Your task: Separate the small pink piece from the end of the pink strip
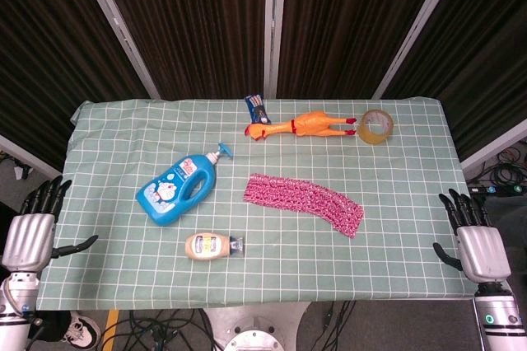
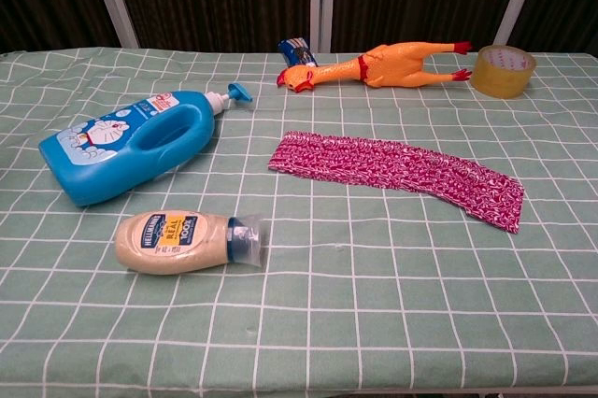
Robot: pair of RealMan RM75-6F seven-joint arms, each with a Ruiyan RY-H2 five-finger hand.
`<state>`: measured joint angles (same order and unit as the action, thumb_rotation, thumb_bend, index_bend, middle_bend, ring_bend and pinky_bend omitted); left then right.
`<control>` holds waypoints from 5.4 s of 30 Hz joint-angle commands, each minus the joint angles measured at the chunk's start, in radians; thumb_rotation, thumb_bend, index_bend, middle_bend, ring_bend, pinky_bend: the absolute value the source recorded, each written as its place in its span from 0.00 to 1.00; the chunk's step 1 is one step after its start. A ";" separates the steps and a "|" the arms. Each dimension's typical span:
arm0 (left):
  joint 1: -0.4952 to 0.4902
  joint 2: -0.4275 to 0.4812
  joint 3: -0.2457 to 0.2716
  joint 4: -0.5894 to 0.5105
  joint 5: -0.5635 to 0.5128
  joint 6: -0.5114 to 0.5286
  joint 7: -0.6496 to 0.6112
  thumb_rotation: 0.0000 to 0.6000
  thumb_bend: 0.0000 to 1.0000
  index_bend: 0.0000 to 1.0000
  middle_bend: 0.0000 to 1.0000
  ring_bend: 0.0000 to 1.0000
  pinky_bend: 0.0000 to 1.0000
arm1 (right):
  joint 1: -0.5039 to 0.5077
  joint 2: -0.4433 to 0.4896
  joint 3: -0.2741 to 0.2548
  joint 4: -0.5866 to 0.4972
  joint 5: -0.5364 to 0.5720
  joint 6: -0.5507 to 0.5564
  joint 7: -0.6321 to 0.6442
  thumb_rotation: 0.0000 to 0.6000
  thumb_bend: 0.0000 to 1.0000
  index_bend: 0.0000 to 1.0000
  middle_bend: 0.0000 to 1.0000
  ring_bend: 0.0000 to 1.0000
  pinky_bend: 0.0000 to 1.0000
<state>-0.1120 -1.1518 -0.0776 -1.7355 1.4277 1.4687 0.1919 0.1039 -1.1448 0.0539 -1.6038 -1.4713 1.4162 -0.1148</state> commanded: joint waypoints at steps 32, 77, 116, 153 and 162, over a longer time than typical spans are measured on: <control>0.017 -0.010 0.025 -0.006 0.015 0.018 0.034 0.72 0.05 0.05 0.00 0.00 0.12 | 0.024 -0.016 -0.017 0.019 -0.015 -0.043 -0.031 1.00 0.99 0.00 0.00 0.00 0.00; 0.028 0.029 0.059 0.035 0.077 0.011 -0.090 0.90 0.05 0.05 0.00 0.00 0.12 | 0.384 -0.107 -0.024 -0.179 0.545 -0.578 -0.437 1.00 1.00 0.04 0.97 0.86 0.75; 0.018 0.038 0.054 0.017 0.073 -0.005 -0.072 0.81 0.05 0.05 0.00 0.00 0.12 | 0.503 -0.116 -0.150 -0.120 0.762 -0.548 -0.443 1.00 1.00 0.15 0.98 0.86 0.75; 0.003 0.031 0.052 -0.008 0.068 -0.018 -0.028 0.81 0.05 0.05 0.00 0.00 0.12 | 0.394 -0.007 -0.135 -0.159 0.535 -0.435 -0.230 1.00 1.00 0.16 0.98 0.86 0.75; 0.010 0.036 0.052 0.005 0.057 -0.014 -0.048 0.81 0.05 0.05 0.00 0.00 0.12 | 0.455 -0.093 -0.101 -0.149 0.582 -0.485 -0.321 1.00 1.00 0.15 0.98 0.86 0.75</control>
<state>-0.1025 -1.1160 -0.0256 -1.7312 1.4852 1.4542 0.1443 0.5452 -1.2235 -0.0517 -1.7571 -0.9073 0.9449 -0.4186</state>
